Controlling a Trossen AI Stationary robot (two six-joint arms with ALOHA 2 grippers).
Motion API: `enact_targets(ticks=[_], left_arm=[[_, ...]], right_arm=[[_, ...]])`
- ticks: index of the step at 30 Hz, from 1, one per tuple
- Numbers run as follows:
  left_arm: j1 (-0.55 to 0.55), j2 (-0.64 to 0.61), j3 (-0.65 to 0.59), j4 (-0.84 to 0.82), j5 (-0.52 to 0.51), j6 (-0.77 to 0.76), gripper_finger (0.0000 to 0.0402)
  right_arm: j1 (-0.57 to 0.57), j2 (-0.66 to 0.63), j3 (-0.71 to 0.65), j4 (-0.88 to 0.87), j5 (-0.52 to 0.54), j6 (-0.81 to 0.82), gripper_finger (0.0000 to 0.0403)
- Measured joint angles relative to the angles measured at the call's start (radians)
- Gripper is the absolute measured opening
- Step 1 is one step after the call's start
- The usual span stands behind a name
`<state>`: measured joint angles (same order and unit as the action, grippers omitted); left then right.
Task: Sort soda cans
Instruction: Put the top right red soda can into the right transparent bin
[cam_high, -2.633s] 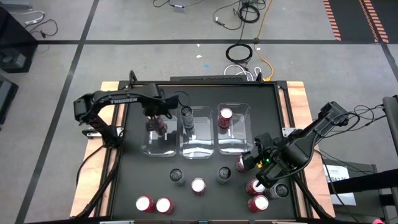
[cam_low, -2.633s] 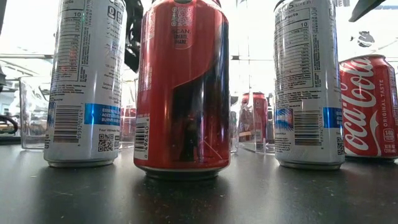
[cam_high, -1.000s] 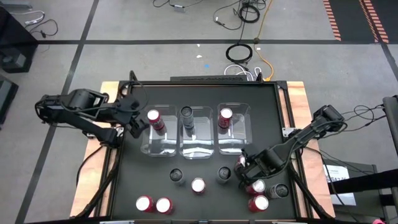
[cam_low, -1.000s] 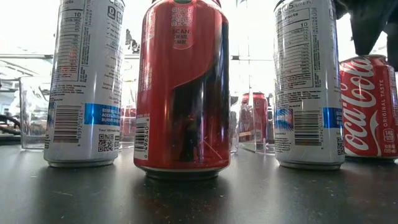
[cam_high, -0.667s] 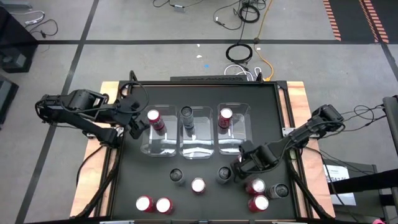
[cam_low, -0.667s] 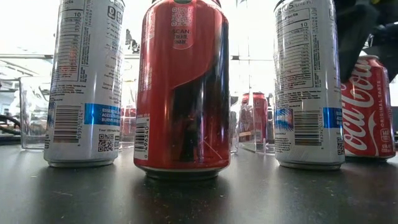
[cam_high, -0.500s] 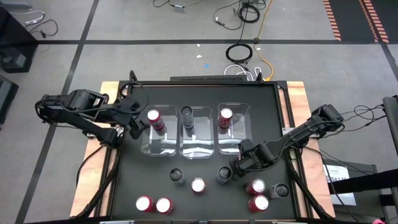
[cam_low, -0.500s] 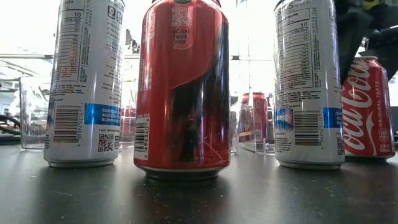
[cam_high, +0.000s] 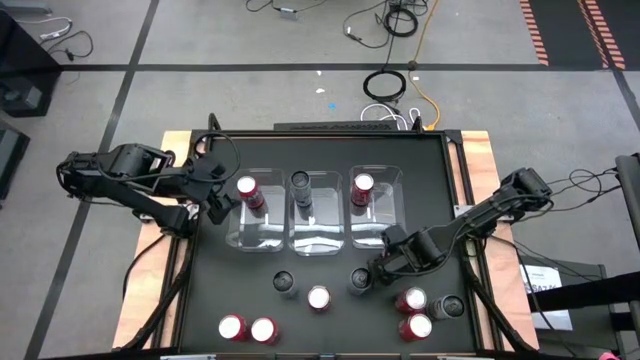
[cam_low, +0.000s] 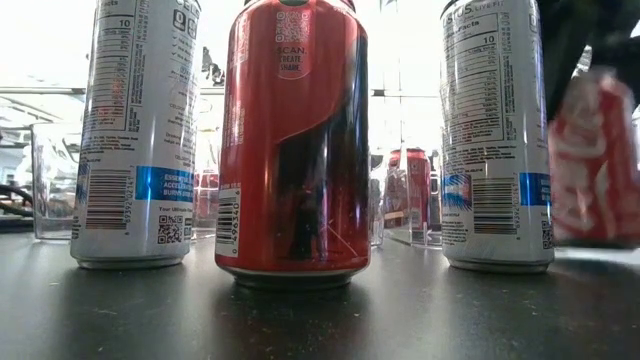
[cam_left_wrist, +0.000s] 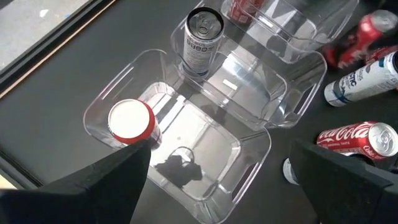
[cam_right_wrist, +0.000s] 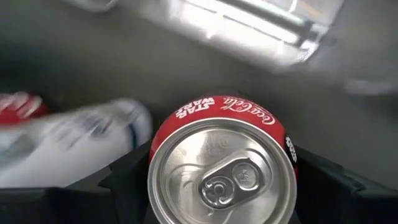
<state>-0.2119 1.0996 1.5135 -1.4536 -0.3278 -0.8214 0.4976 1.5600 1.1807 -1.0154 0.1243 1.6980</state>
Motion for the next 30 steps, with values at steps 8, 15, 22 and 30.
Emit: enact_targets(ticks=[8,15,22,30], left_arm=[[0.002,0.000,0.000,-0.003,-0.004,0.160,0.0389],[0.002,0.000,0.000,-0.003,-0.002,0.393,0.0389],[0.002,0.000,0.000,-0.002,0.005,0.419,0.0389],[0.002,-0.099,-0.166,0.183,-0.023,0.490,0.0389]], right_arm=[[0.063,0.000,0.259,-0.357,0.049,0.096,0.0290],[0.062,-0.003,0.480,-0.558,0.141,0.074,0.0290],[-0.102,-0.005,0.522,-0.555,0.225,-0.123,0.0290],[-0.308,-0.005,0.473,-0.556,0.180,-0.340,0.0290]])
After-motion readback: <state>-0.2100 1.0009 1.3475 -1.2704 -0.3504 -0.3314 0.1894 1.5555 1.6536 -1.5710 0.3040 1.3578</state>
